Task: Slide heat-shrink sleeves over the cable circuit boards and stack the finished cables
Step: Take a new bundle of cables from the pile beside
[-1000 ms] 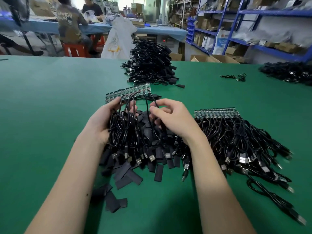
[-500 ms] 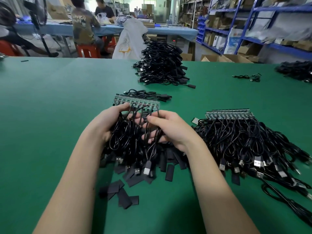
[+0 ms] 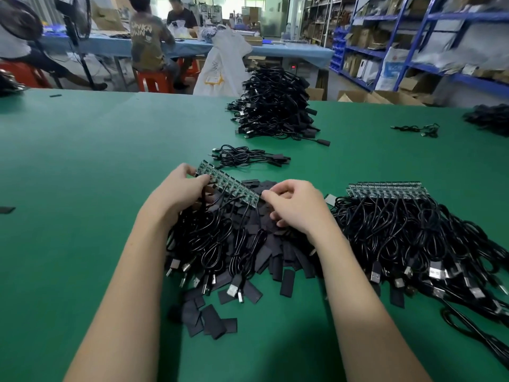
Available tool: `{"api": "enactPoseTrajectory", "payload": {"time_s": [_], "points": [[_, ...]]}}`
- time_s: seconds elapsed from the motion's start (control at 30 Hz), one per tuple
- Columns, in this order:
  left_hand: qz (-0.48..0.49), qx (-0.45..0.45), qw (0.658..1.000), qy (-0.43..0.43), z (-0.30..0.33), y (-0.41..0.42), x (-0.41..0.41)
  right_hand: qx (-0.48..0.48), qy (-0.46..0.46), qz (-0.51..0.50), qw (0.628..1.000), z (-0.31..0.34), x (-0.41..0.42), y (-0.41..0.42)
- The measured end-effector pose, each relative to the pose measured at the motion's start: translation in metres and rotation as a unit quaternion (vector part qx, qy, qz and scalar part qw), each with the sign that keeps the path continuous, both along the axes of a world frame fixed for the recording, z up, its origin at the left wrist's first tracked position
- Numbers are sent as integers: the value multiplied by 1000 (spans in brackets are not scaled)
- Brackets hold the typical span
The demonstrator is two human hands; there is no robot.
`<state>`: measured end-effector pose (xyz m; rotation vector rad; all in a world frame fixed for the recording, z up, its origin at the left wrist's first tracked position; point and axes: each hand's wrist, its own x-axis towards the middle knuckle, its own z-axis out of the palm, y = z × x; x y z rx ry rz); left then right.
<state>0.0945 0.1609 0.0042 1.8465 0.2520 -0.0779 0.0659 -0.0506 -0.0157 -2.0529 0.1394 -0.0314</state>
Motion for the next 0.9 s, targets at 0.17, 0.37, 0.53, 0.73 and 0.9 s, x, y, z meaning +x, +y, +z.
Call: {"api": "enactPoseTrajectory", "payload": {"time_s": [0.17,0.37,0.53,0.73,0.9], "points": [[25,-111,994,-4,-3,0,1,59,6,1,998,-9,10,13],[42,-157,987,4,-5,9,3,125,1,-37,992,-3,19,16],[39,-125,991,-13,-8,7,3,264,2,-50,963,-4,12,19],[48,249,929,-270,-13,-5,7,322,-4,-62,945,-3,10,24],[-48,268,890,-365,-2,-46,10,349,5,-34,937,-4,4,23]]}}
